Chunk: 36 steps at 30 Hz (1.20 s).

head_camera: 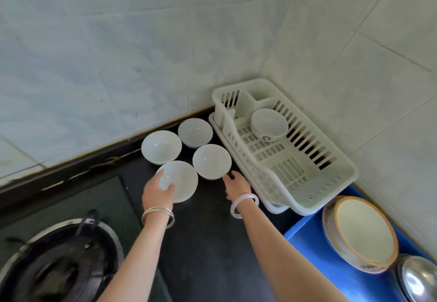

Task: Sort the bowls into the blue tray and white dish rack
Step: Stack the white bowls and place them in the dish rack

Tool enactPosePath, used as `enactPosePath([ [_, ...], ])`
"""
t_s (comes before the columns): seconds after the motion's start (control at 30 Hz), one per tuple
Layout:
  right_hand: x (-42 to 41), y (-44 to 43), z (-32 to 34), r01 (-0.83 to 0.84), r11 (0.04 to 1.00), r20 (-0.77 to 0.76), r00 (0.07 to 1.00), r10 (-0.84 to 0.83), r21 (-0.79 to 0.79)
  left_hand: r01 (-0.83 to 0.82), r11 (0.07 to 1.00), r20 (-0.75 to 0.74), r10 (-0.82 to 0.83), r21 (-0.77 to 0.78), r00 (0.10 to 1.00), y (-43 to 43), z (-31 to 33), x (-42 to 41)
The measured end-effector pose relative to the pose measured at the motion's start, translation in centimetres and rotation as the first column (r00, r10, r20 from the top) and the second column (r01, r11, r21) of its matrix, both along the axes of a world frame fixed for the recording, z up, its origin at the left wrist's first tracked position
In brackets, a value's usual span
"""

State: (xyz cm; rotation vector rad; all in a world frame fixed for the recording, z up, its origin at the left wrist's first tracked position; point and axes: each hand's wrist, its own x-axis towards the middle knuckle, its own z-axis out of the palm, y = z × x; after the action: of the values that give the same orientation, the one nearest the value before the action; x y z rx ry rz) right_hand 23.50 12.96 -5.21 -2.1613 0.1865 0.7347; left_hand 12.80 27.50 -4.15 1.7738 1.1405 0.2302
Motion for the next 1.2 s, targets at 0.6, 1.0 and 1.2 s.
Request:
enactPosePath([
  [0.6,0.2,1.6,2.1,0.361,0.877,-0.061,0.931,-0.361,0.317,-0.126,0.775,0.196,0.309,-0.62,0.931,2.9,-4.5,-2.2],
  [1.0,-2.5,5.0,4.0,0.018,0.994,0.08,0.996,-0.027,0.111,-0.164,0.69,0.17,0.389,-0.705,0.905,3.4,-3.4,-2.1],
  [1.2,-3.0,6.2,3.4,-0.064,0.997,0.092,0.993,0.068,-0.051,-0.172,0.678,0.164,0.402,-0.715,0.901,3.4,-3.2,-2.0],
])
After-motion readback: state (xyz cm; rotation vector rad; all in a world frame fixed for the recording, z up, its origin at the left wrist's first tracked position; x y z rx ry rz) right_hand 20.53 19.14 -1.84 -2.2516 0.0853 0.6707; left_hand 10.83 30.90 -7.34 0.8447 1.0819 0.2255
